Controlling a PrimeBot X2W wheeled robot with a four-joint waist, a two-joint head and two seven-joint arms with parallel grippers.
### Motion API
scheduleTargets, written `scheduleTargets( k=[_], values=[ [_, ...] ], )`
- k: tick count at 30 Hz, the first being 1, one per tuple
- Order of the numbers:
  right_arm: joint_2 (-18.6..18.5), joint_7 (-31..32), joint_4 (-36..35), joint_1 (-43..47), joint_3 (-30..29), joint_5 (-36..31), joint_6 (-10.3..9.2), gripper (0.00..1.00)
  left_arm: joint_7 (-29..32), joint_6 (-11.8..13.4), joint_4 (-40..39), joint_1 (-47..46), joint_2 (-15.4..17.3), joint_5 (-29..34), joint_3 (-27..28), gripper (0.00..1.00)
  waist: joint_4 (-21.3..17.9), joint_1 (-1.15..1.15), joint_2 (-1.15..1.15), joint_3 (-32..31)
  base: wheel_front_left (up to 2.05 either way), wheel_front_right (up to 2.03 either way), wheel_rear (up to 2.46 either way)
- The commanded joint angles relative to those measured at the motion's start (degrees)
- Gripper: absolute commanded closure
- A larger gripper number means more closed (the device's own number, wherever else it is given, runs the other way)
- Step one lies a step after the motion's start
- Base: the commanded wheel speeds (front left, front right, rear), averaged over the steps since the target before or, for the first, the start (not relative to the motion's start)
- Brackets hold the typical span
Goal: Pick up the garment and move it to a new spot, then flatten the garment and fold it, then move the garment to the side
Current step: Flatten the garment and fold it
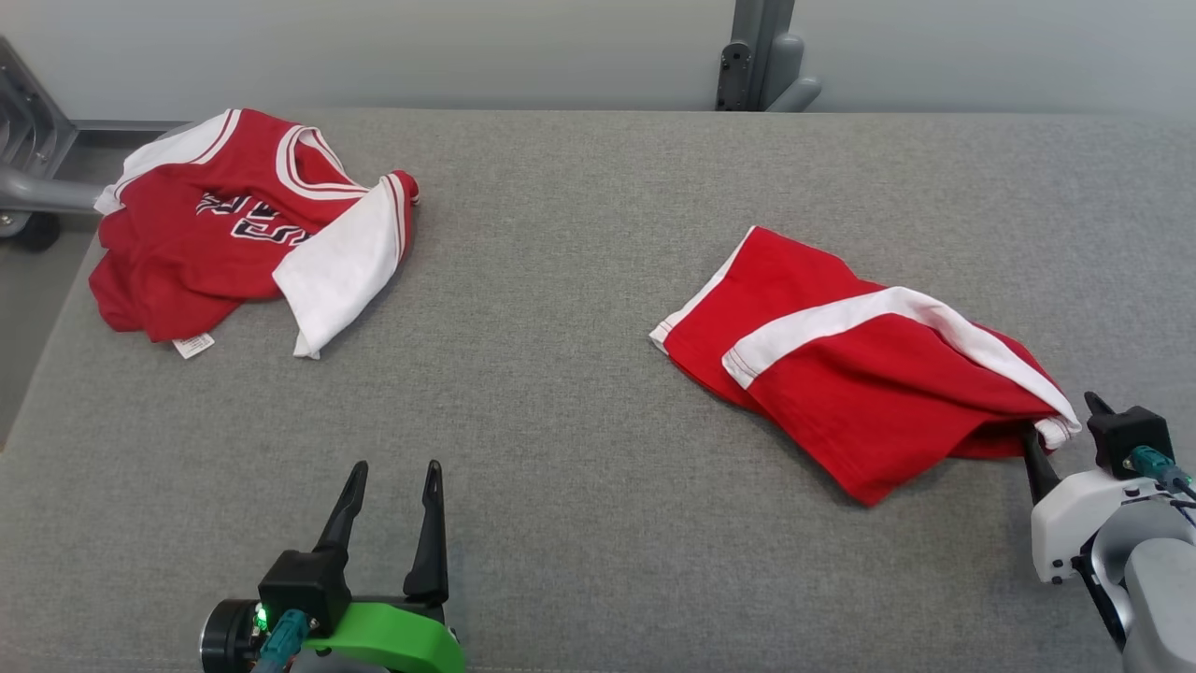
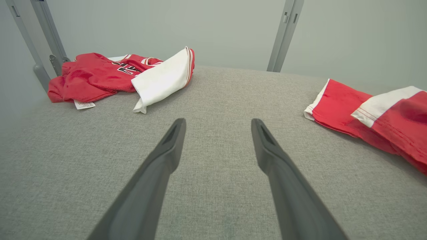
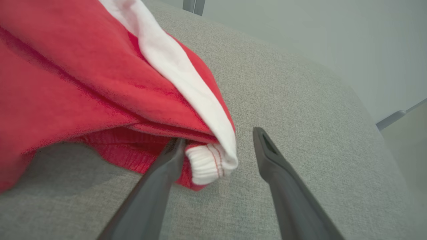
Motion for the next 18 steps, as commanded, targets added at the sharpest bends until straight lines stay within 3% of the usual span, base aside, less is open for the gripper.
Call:
scheduleTargets(
  k=[1,12,18],
  values=[
    [0.2,-0.5,-0.6,-0.1,-0.8,-0.5,-0.10,0.00,0.0,0.2,0.1,-0.8,0.0,0.3,0.1,0.00,-0.5,0.00,0.57,-0.1,0.00,0.00,0.00],
    [4.1,-0.7,-13.4,5.1,-6.8,-2.4,-0.10,0.00,0.0,-1.1,0.5,-3.0,0.0,0.1,-2.9,0.00,-3.2,0.00,0.57,-0.3,0.00,0.00,0.00],
    [7.0,-0.7,-18.7,6.9,-4.9,-2.7,-0.09,0.00,0.0,-1.9,2.6,-6.7,0.1,-1.2,-8.1,0.00,-5.0,0.00,0.57,-0.3,0.00,0.00,0.00]
  ],
)
